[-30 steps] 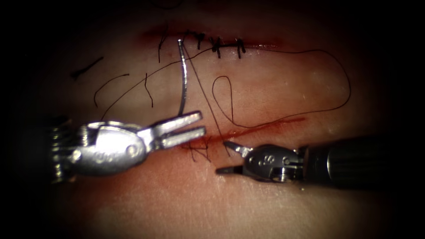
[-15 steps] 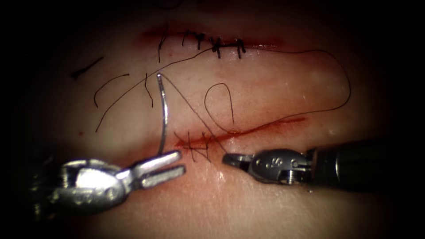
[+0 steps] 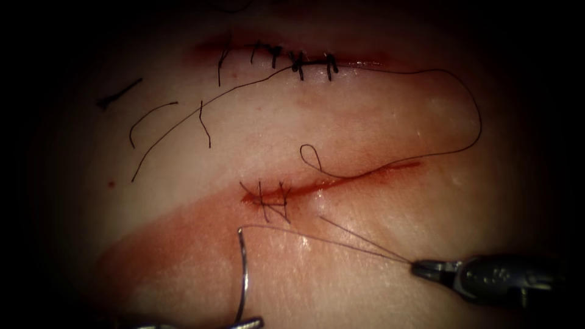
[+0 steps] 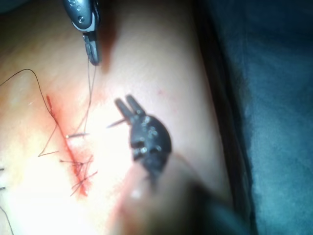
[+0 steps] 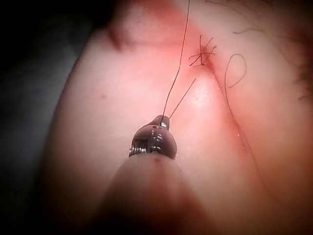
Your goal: Wound Closure
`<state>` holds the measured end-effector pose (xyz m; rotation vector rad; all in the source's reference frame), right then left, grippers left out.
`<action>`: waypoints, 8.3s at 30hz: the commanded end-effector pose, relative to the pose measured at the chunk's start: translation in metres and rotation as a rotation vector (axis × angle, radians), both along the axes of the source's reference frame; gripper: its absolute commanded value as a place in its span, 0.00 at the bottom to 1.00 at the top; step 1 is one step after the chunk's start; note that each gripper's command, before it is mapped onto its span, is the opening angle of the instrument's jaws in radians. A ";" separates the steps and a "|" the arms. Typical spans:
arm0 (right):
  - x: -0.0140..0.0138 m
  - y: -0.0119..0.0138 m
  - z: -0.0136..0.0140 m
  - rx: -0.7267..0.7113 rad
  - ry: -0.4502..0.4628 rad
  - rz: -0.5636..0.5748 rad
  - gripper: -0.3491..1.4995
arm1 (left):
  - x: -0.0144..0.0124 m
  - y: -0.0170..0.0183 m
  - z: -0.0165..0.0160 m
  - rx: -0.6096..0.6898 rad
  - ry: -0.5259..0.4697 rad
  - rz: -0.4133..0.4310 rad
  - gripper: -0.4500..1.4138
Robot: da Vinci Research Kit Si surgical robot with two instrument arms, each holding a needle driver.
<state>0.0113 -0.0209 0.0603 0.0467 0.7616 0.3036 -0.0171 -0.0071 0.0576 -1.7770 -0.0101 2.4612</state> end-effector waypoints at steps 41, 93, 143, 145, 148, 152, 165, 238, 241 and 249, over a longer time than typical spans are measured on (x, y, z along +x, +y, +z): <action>-0.0083 0.0019 -0.0116 0.115 0.133 0.060 0.93 | 0.0010 -0.0024 0.0042 0.012 0.021 0.012 0.00; 0.0143 0.0046 0.0074 0.137 -0.582 -0.017 0.00 | -0.0012 -0.0079 0.0060 0.047 0.007 0.065 0.00; -0.0165 0.0001 -0.0071 0.052 -0.657 0.221 0.99 | 0.0026 -0.0048 0.0049 0.063 0.028 0.040 0.00; -0.0156 0.0018 -0.0077 0.054 -0.616 0.228 0.99 | 0.0026 -0.0049 0.0049 0.063 0.028 0.040 0.00; -0.0142 0.0049 -0.0086 0.007 -0.587 0.232 0.99 | 0.0025 -0.0049 0.0049 0.062 0.028 0.040 0.00; -0.0128 0.0092 -0.0098 -0.050 -0.571 0.227 0.99 | 0.0025 -0.0049 0.0050 0.061 0.029 0.039 0.00; -0.0087 0.0123 -0.0105 0.340 -0.013 -0.040 1.00 | 0.0024 -0.0051 0.0053 0.059 0.030 0.039 0.00; -0.0050 0.0007 0.0004 0.004 -0.546 -0.050 0.00 | 0.0023 -0.0055 0.0052 0.057 0.033 0.036 0.00; -0.0082 -0.0002 0.0000 0.009 -0.574 -0.050 0.00 | 0.0023 -0.0055 0.0052 0.057 0.032 0.037 0.00; -0.0145 -0.0023 0.0000 0.036 -0.644 -0.018 0.00 | 0.0022 -0.0055 0.0054 0.056 0.033 0.037 0.00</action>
